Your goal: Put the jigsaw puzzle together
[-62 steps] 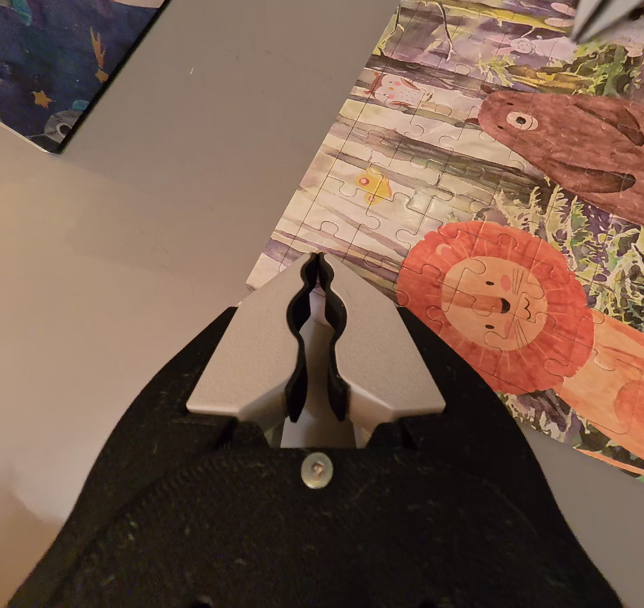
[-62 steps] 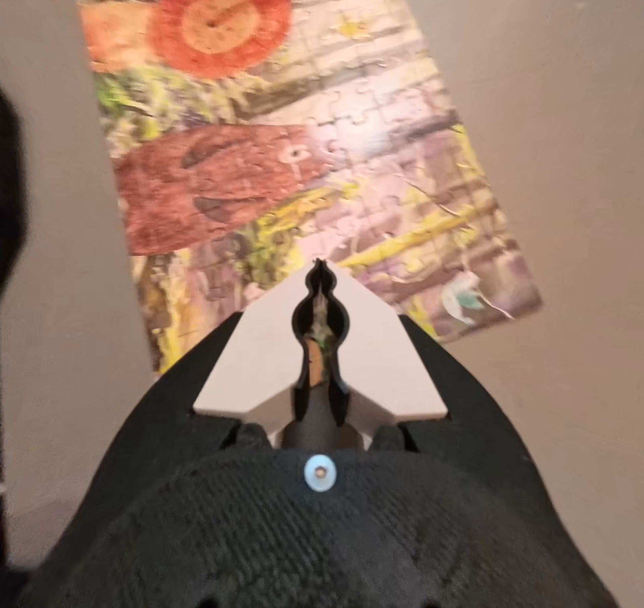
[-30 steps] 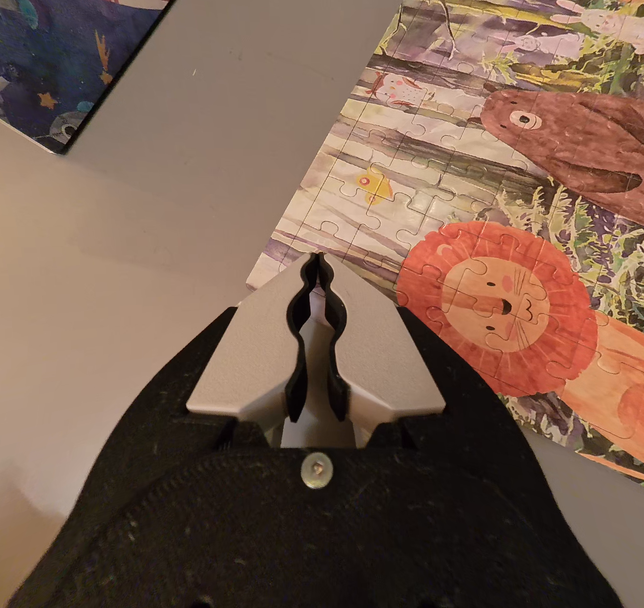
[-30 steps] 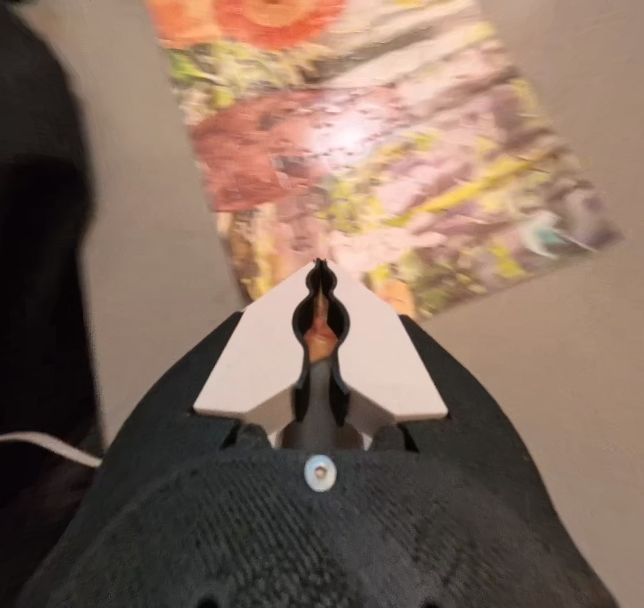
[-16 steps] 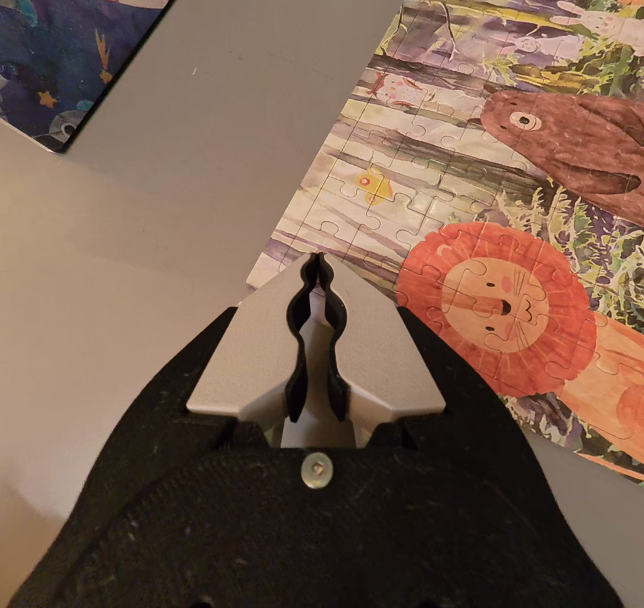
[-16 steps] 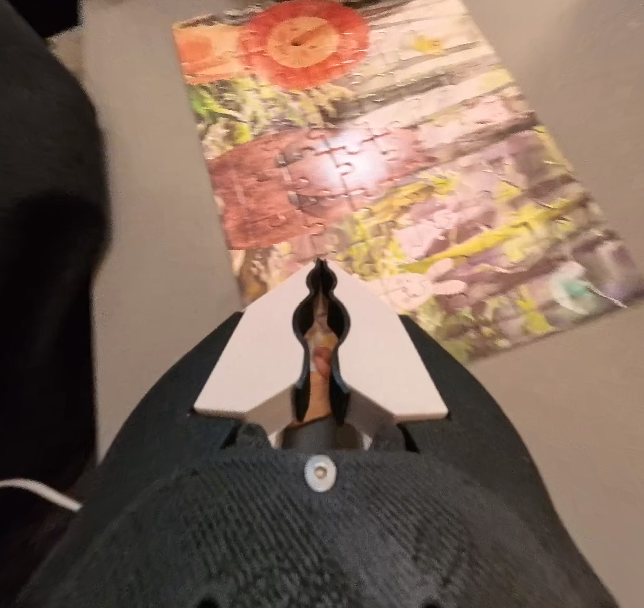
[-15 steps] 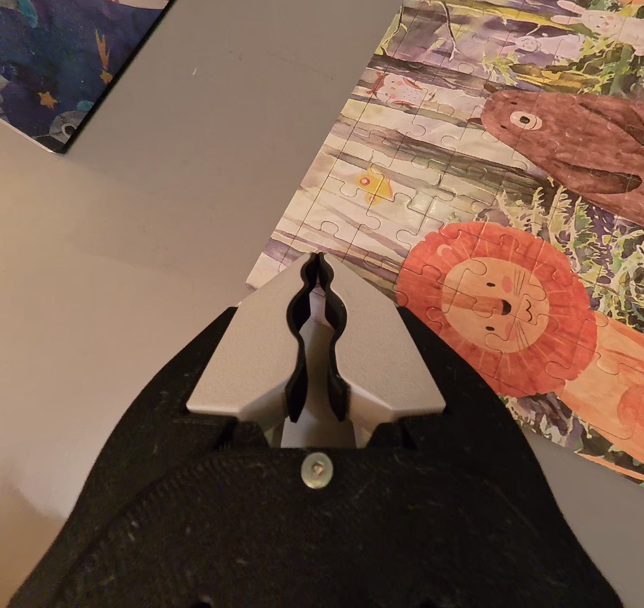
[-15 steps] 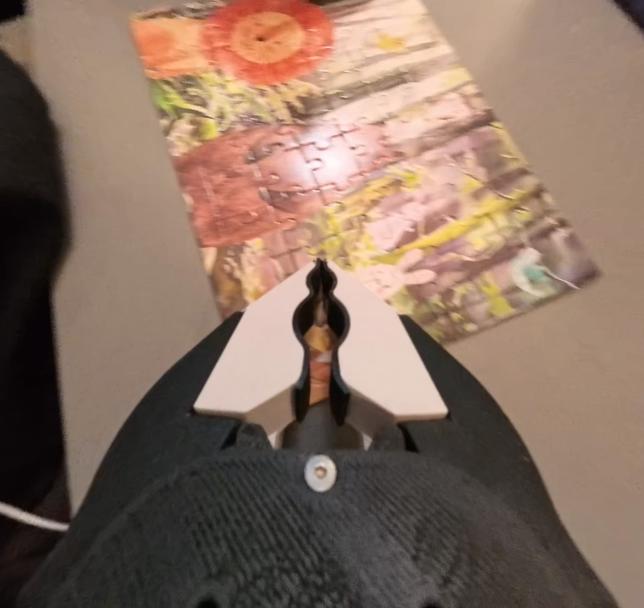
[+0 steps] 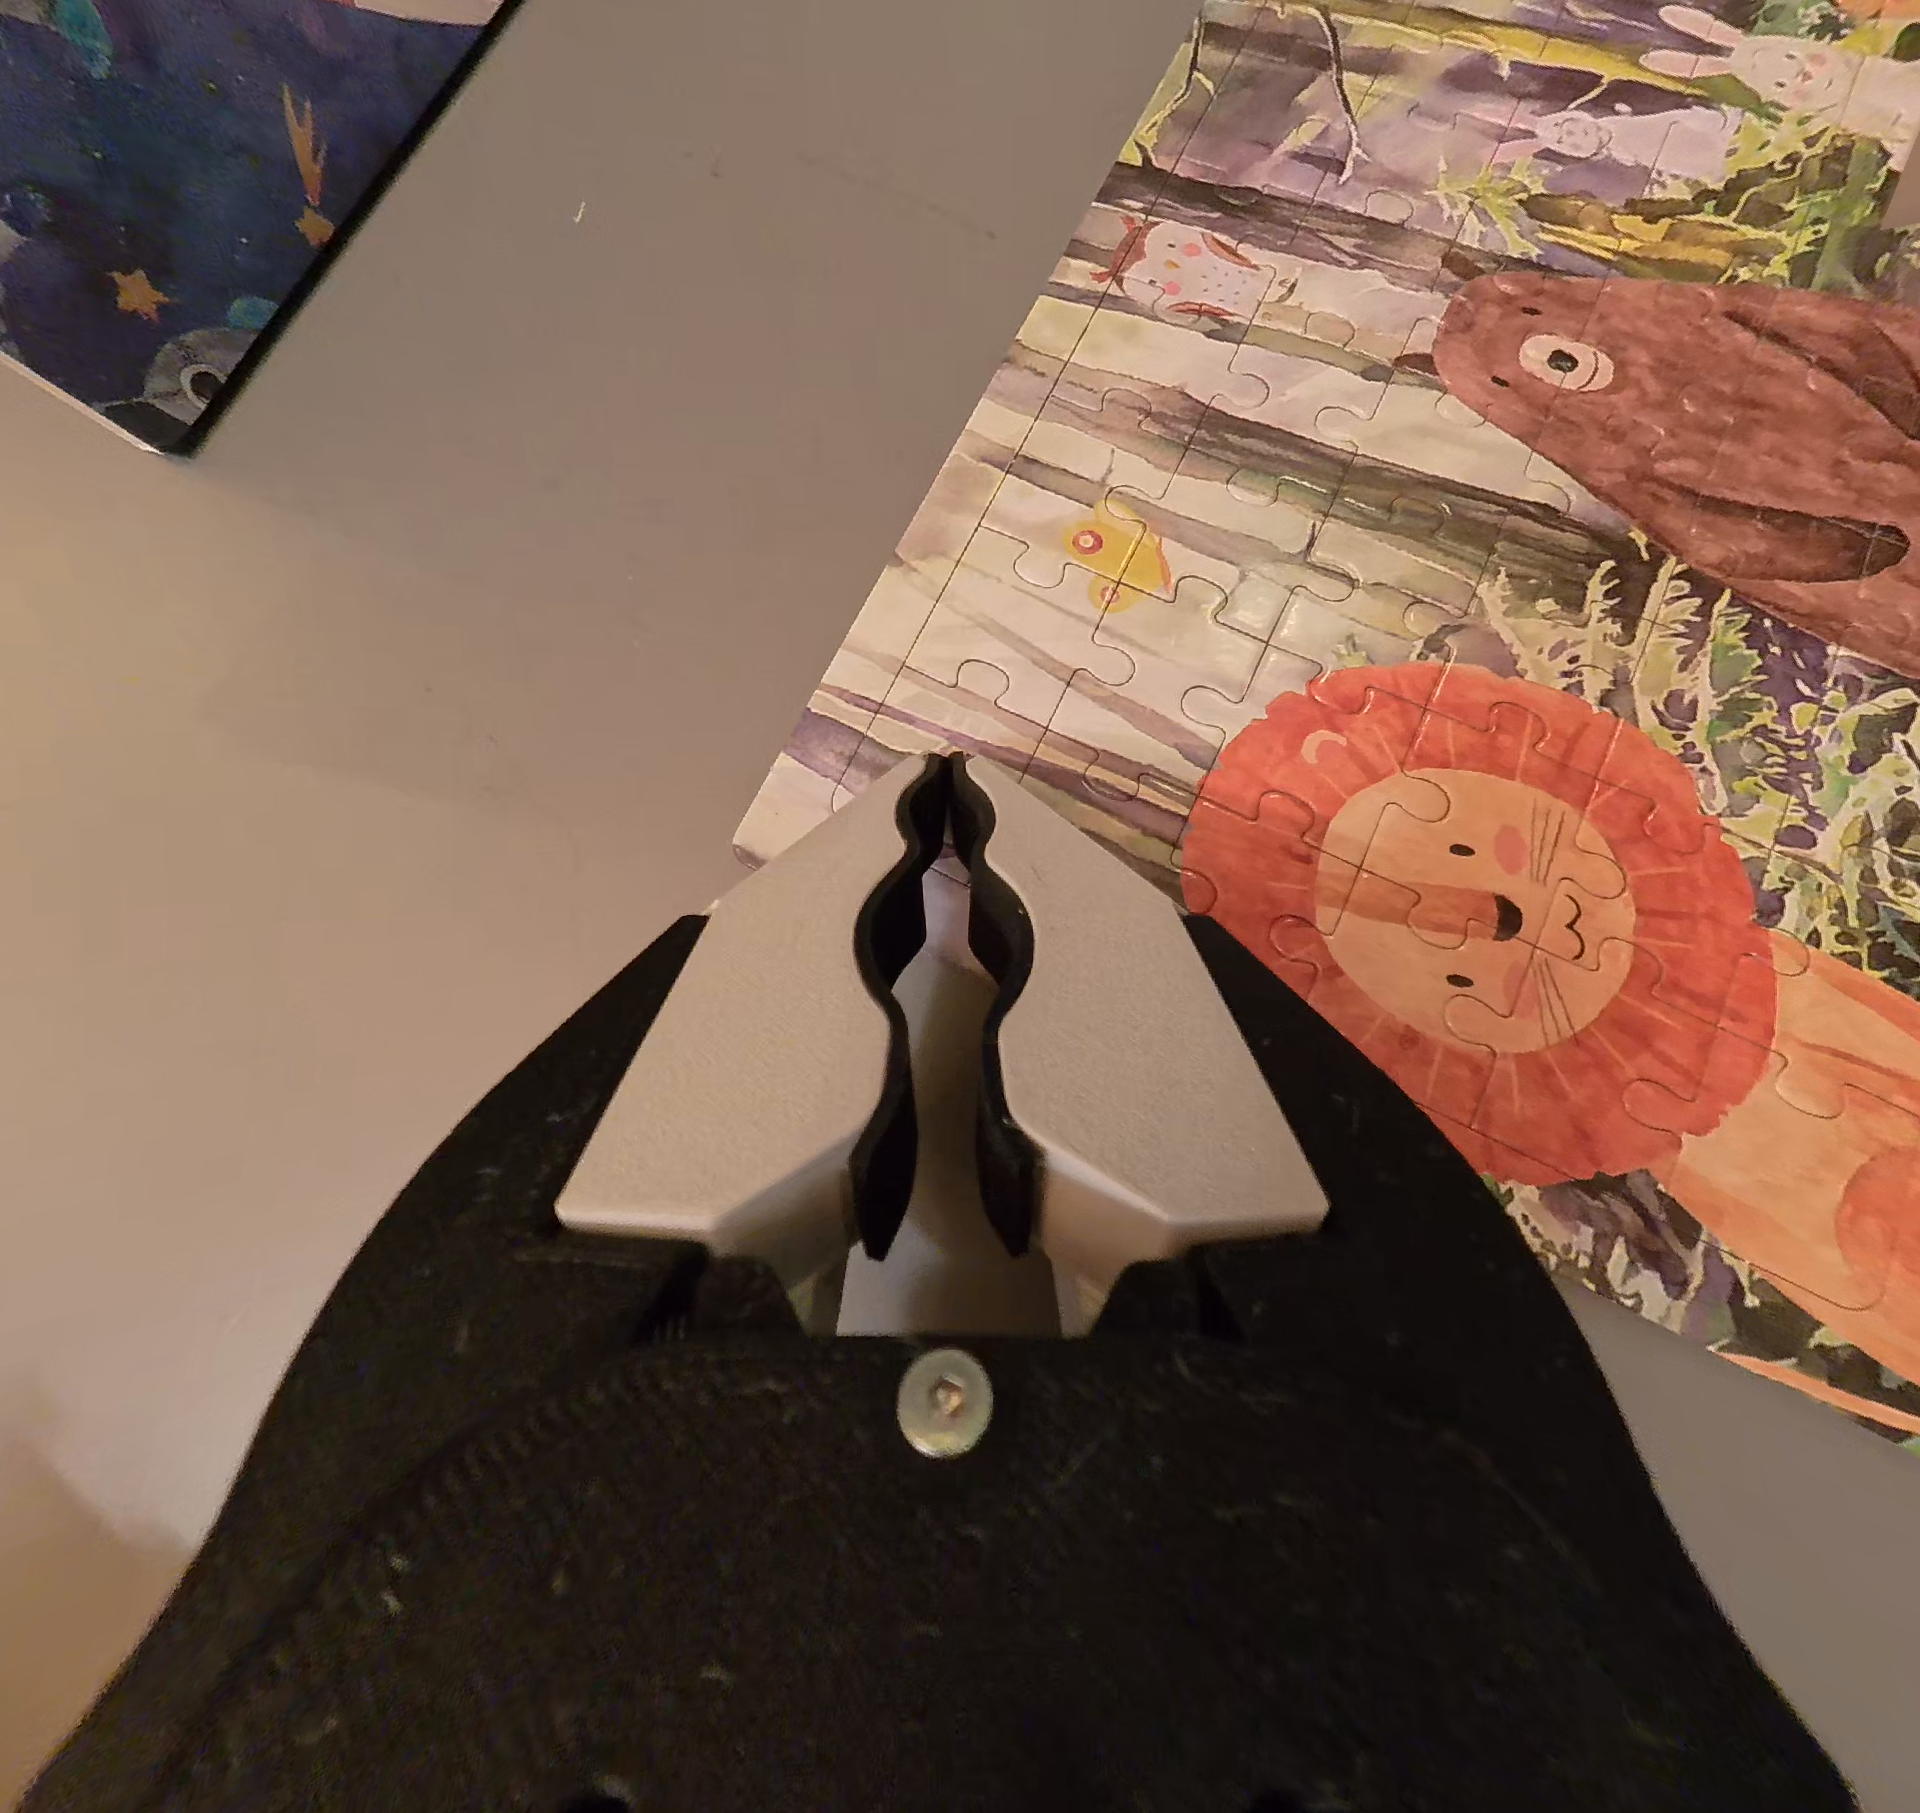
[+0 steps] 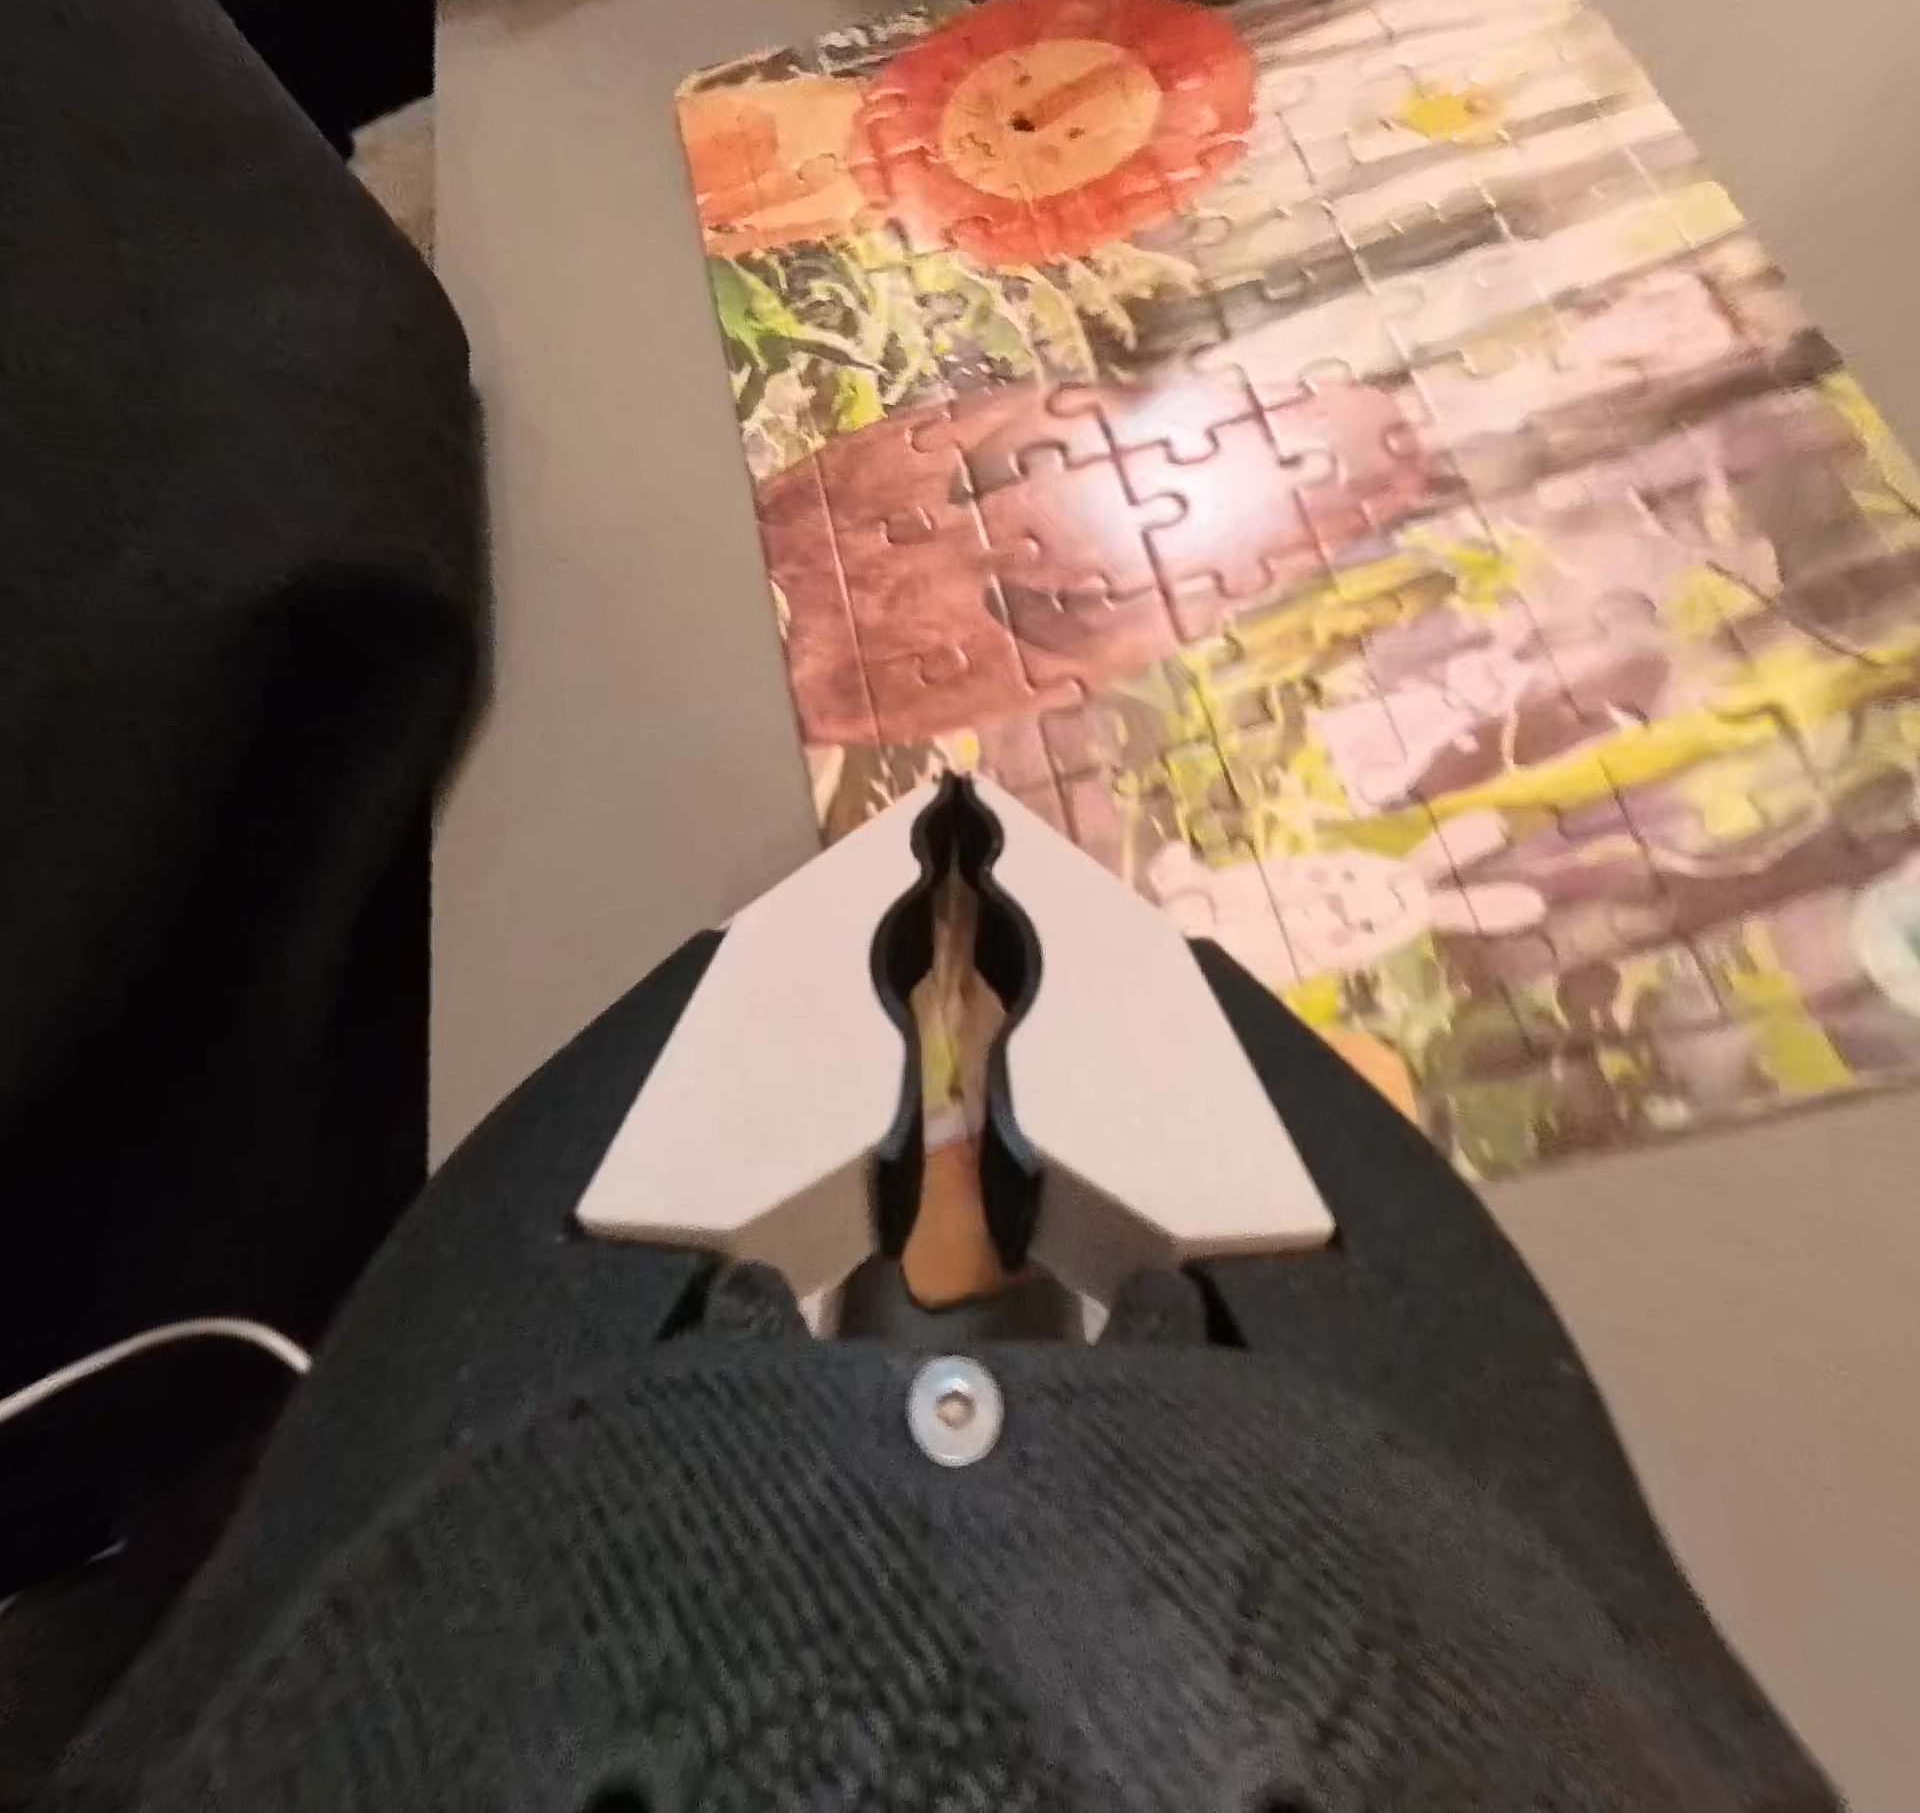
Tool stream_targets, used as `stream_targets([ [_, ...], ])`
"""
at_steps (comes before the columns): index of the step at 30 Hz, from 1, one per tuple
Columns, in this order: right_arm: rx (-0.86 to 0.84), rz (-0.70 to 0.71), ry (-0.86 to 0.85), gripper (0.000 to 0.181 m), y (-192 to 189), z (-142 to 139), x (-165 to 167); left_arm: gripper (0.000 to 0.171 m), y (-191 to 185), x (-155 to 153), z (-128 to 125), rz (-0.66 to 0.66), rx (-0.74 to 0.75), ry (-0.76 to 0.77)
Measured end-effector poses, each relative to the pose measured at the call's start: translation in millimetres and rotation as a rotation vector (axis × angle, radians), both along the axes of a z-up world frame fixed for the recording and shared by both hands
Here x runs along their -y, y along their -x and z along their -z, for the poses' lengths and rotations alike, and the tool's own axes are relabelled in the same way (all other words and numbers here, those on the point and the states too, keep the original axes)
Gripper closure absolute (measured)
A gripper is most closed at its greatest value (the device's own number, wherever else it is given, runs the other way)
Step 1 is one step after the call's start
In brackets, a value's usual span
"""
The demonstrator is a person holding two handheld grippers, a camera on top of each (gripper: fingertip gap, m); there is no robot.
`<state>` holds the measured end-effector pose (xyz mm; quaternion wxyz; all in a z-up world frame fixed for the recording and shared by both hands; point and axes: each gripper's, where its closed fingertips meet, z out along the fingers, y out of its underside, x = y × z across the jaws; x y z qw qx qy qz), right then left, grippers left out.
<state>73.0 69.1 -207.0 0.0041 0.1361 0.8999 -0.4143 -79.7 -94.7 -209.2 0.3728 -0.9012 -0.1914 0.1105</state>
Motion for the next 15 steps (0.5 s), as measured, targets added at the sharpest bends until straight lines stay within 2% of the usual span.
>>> stream_targets([
  [9,-0.098,-0.189,-0.058,0.181,-6.6,0.9,71.0,0.171,-0.2,0.0,0.0,0.0,-0.001,0.001],
  [15,-0.11,-0.285,-0.038,0.181,-9.0,1.0,117.9,0.171,-0.4,0.0,0.0,-0.002,0.001,-0.001],
])
